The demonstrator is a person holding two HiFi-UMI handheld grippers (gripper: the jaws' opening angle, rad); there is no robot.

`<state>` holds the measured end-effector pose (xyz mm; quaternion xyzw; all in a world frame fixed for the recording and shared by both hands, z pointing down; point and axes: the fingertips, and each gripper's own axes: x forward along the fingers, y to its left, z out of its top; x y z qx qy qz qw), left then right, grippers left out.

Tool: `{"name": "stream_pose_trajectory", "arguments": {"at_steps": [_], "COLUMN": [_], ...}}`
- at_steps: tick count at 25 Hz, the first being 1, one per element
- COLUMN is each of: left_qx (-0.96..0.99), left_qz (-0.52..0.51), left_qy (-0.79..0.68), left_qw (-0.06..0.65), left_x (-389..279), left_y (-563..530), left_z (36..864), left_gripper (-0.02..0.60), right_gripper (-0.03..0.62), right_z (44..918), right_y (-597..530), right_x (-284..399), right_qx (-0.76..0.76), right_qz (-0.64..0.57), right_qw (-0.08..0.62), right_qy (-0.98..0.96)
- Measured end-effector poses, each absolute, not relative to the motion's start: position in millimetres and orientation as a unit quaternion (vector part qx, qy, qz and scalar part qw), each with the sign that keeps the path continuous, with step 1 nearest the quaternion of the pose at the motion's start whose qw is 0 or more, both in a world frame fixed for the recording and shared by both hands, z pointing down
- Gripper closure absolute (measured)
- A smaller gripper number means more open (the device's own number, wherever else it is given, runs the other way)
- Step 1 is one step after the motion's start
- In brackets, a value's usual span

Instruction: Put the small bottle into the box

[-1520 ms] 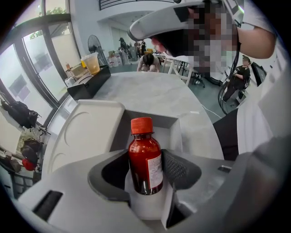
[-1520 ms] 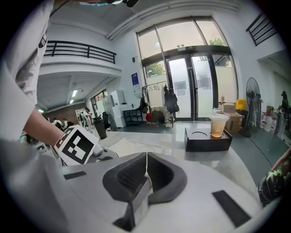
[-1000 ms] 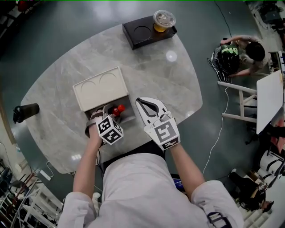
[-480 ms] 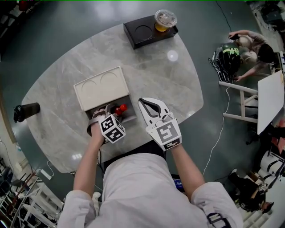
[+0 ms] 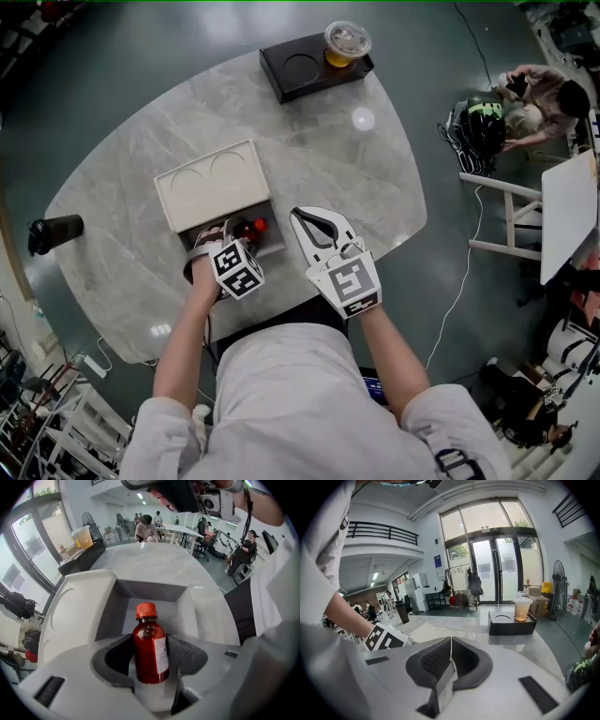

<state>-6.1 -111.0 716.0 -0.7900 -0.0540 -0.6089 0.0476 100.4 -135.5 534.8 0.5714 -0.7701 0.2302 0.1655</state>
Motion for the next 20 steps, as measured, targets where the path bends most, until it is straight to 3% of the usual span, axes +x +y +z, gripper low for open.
{"name": "stream_pose_trajectory", "arguments": {"at_steps": [10,20], "left_qx": [-0.786,-0.834], "left_qz": [-0.611,-0.548], "left_qy": [-0.051,0.062], "left_qw": [0.070,0.003], "left_x": [-6,5], "left_y": [-111,-123], "left_z": [713,647], "left_gripper": [0.345,0.347], "right_gripper": [0.569,0.568], "right_z": [537,532], "right_y": [-135,-145], "right_x": [100,83], "right_qx": [0.561,0.512], "right_qz": [0.234,0.225], "right_qw": [0.172,0.170], "right_qy": [-0.775,-0.812]}}
